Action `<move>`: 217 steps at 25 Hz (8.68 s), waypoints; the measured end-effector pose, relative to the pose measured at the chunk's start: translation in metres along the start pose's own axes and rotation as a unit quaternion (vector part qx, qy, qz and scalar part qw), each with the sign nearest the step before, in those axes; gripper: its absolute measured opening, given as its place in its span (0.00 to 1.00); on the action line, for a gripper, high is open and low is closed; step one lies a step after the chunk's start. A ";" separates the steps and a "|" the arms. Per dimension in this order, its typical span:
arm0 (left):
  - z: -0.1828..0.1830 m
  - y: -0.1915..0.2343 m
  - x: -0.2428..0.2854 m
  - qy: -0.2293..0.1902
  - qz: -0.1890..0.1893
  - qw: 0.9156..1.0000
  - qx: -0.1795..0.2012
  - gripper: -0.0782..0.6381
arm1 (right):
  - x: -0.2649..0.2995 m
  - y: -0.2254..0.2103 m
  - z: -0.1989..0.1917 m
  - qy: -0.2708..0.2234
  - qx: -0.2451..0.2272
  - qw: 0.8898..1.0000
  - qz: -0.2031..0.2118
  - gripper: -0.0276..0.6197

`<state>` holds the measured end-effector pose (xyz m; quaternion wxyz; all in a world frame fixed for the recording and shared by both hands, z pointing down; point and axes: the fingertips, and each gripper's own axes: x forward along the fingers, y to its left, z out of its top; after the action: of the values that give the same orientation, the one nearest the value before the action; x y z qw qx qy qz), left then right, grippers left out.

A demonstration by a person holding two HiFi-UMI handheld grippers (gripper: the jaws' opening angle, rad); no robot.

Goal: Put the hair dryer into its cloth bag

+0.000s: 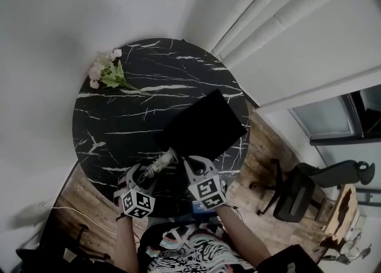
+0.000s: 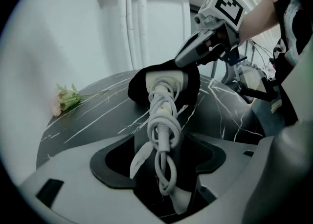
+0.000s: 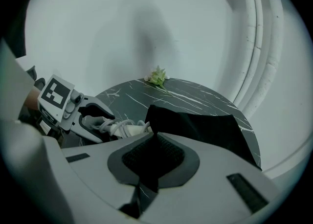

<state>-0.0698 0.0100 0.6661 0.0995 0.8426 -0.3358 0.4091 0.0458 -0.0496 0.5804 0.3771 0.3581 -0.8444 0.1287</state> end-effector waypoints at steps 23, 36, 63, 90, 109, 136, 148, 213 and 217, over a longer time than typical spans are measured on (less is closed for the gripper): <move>0.018 0.002 -0.001 0.001 -0.035 0.999 -0.039 0.28 | -0.001 0.008 0.000 0.004 -0.010 1.000 -0.001 0.09; 0.060 0.002 0.017 -0.027 -0.045 0.998 -0.036 0.27 | -0.002 0.009 0.002 0.003 -0.014 1.000 0.003 0.09; 0.110 -0.009 0.063 -0.046 -0.069 0.996 -0.043 0.27 | -0.001 0.009 0.007 -0.002 -0.028 0.999 0.031 0.09; 0.146 -0.008 0.094 -0.094 -0.074 0.991 -0.061 0.27 | -0.005 0.007 0.005 -0.011 -0.022 0.997 0.068 0.09; 0.151 -0.006 0.109 -0.103 -0.068 0.989 -0.077 0.27 | -0.014 0.002 -0.001 -0.018 -0.012 0.996 0.082 0.08; 0.123 0.009 0.083 -0.103 -0.060 0.990 -0.078 0.54 | -0.008 0.011 0.010 -0.021 0.002 0.997 0.080 0.08; 0.097 0.064 0.053 -0.122 0.003 0.984 -0.131 0.55 | -0.007 0.012 0.006 -0.017 0.008 0.997 0.078 0.09; 0.098 0.051 -0.099 -0.224 0.051 0.945 -0.233 0.13 | -0.105 0.016 0.014 -0.156 0.107 0.980 -0.056 0.09; 0.132 0.039 -0.134 -0.273 0.084 0.940 -0.189 0.13 | -0.122 0.020 0.014 -0.180 0.110 0.975 -0.073 0.08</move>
<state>-0.0720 -0.0131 0.4756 0.1272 0.8561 -0.4909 0.0994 0.0800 0.0200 0.4827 0.1852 0.4751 -0.8508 0.1267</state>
